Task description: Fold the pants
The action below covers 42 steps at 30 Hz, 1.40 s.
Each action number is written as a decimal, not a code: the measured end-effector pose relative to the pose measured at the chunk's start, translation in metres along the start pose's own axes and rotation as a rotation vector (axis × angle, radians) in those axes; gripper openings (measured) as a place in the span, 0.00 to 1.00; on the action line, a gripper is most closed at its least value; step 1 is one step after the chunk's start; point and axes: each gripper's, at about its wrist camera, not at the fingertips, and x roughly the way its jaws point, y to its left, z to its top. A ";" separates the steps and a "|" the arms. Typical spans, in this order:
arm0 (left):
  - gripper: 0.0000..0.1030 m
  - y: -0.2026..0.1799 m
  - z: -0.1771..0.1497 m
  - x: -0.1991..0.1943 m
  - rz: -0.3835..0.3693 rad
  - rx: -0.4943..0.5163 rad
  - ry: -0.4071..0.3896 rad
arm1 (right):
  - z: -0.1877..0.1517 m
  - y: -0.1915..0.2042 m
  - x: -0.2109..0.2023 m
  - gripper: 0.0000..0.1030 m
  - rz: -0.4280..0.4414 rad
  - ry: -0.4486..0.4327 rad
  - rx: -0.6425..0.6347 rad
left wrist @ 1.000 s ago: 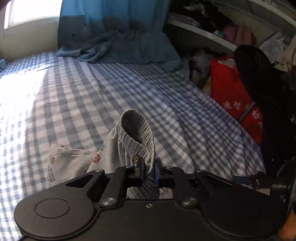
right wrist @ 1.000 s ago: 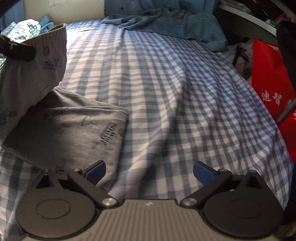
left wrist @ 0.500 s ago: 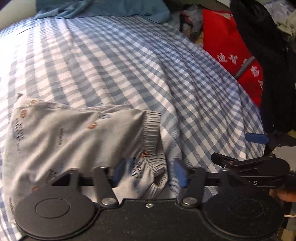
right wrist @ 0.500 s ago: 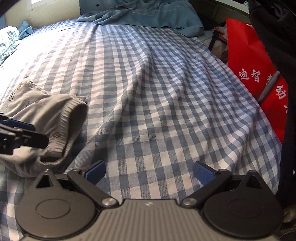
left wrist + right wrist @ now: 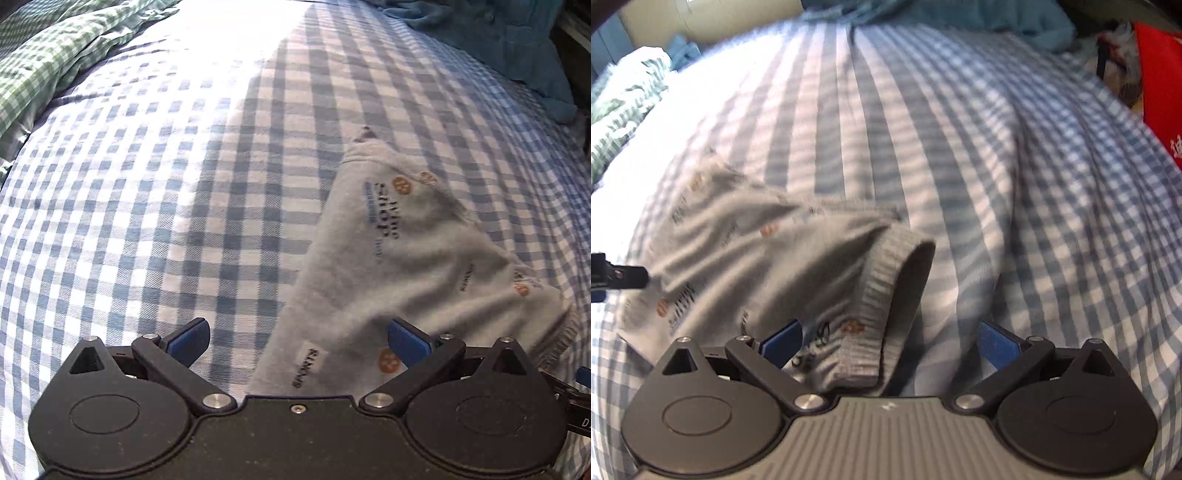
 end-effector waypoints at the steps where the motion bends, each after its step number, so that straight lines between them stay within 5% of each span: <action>1: 0.99 0.005 -0.002 0.006 0.023 0.015 0.029 | -0.004 -0.001 0.002 1.00 -0.017 0.017 -0.004; 4: 0.99 0.014 -0.012 0.023 0.066 0.058 0.108 | -0.018 -0.010 0.001 1.00 -0.033 0.040 0.003; 16: 0.99 0.038 -0.018 0.009 0.029 -0.030 0.139 | -0.031 -0.026 -0.011 1.00 -0.016 0.058 0.077; 22: 0.99 0.019 0.007 -0.014 0.005 -0.013 0.040 | -0.014 -0.027 -0.021 1.00 0.003 0.018 0.121; 30: 0.99 -0.040 0.054 0.007 -0.027 0.146 -0.025 | 0.025 -0.025 -0.015 1.00 0.002 -0.054 0.143; 37: 0.99 -0.074 0.077 0.039 0.014 0.261 -0.023 | 0.051 -0.021 0.010 1.00 -0.035 -0.048 0.107; 42: 0.99 -0.072 0.089 0.061 0.015 0.248 0.013 | 0.052 -0.027 0.028 1.00 -0.082 -0.013 0.085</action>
